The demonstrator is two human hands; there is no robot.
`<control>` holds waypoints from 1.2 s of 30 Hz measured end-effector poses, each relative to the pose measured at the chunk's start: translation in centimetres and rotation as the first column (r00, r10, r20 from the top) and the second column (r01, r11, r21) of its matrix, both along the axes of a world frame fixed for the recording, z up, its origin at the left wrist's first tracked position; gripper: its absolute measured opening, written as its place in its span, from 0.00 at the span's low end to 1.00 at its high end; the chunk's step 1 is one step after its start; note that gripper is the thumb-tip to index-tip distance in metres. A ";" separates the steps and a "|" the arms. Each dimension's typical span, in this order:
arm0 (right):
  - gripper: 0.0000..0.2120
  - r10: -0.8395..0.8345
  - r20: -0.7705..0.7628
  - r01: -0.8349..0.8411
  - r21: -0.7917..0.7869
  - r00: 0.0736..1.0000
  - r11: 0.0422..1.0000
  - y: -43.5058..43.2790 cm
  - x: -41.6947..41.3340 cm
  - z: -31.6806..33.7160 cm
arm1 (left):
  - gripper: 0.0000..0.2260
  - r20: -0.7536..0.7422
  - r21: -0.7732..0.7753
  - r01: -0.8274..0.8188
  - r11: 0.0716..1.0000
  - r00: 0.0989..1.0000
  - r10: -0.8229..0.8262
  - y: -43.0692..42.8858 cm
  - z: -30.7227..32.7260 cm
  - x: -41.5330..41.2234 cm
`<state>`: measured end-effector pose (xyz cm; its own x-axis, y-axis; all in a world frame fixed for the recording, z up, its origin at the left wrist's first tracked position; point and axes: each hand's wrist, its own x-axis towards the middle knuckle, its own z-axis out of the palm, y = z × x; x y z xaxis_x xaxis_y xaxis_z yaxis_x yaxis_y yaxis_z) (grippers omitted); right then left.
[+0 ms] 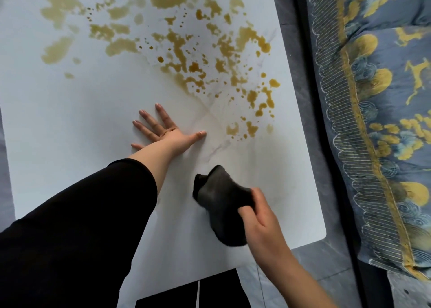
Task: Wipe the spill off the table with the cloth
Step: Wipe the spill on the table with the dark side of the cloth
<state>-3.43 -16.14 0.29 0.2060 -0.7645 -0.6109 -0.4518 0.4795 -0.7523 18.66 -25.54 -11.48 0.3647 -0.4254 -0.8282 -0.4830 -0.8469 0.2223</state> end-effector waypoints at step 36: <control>0.27 0.420 -0.787 -0.727 -0.051 0.451 0.684 -10.8 2.6 -15.0 | 0.65 0.072 0.006 -0.002 1.000 0.997 0.001 -0.3 -0.2 -0.7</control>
